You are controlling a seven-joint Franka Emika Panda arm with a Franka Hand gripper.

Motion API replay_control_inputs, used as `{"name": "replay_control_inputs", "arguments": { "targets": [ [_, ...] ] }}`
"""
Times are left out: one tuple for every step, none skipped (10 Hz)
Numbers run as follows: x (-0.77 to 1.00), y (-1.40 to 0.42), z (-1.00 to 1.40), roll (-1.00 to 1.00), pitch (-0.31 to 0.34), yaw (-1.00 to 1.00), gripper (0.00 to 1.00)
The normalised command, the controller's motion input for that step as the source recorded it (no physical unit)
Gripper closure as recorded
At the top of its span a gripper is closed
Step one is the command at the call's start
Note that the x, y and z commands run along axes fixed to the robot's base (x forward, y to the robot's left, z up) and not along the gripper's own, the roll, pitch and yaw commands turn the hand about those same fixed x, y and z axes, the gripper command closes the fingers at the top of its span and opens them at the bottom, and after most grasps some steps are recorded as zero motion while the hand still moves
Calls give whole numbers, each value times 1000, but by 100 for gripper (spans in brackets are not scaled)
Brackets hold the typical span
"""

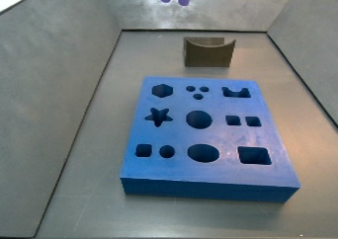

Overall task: Pick up the 3 prong object. Move up. Rotate the 3 prong object. Place the 3 prong object on the fixture. Regrasp the 3 prong object. Move to above the board. Insert the 3 prong object.
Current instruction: Move to above the board.

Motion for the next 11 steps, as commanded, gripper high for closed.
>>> {"name": "replay_control_inputs", "arguments": {
  "targets": [
    [-288,153,27,-355,-368,7,100],
    [-279,146,29,-313,-357,0,100],
    [-259,134,30,-265,-330,-4,100],
    [-250,132,30,-248,-315,-3,100],
    [-232,120,26,-228,-290,-4,100],
    [-217,104,29,-205,-266,0,100],
    [-202,95,26,-190,-252,1,100],
    [-192,87,26,-177,-235,-6,100],
    [-183,83,24,-166,-221,-6,100],
    [-172,75,23,-159,-206,-3,100],
    [-166,71,15,-156,-203,-8,100]
  ]
}}
